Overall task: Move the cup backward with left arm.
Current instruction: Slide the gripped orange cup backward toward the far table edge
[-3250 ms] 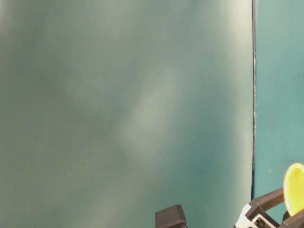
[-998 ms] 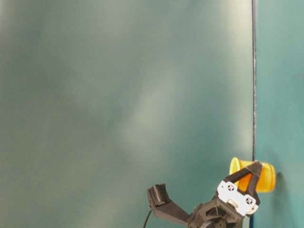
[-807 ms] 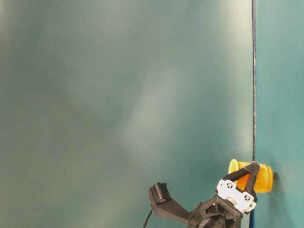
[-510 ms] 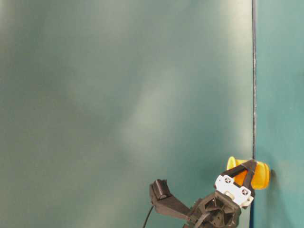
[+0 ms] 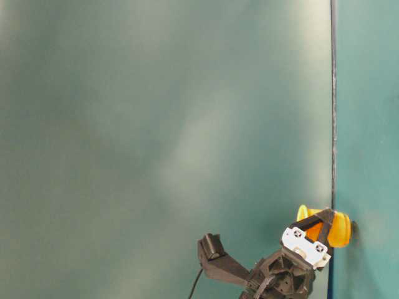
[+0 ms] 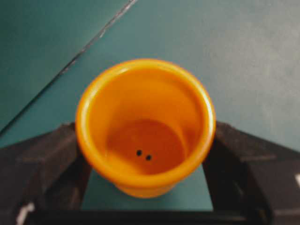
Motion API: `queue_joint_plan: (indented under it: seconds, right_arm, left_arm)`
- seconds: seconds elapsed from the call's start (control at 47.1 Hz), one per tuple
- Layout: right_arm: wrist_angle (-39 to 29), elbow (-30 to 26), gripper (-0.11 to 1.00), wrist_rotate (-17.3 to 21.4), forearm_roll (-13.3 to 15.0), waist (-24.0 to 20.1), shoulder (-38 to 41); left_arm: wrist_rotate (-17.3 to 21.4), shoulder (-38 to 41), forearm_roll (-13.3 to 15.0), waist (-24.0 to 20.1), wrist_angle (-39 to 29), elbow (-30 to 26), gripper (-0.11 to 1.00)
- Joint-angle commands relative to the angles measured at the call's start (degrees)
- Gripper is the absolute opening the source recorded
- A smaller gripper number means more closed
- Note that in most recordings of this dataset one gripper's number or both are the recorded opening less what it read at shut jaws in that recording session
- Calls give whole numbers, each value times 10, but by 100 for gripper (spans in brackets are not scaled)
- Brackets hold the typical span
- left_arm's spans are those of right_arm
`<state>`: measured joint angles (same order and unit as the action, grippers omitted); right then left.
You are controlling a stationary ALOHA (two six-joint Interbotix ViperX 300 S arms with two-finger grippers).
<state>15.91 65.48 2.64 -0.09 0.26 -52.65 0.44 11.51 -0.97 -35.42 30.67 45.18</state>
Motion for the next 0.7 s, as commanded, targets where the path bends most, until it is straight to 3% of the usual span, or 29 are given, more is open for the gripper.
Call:
queue_joint_plan:
  seconds: [0.0, 0.68]
  right_arm:
    - [3, -18, 0, 1, -2, 1, 3]
    - [3, -18, 0, 2, -2, 1, 3]
  left_arm:
    - [-1, -8, -1, -3, 8, -11, 68]
    - [0, -7, -1, -8, 25, -11, 64]
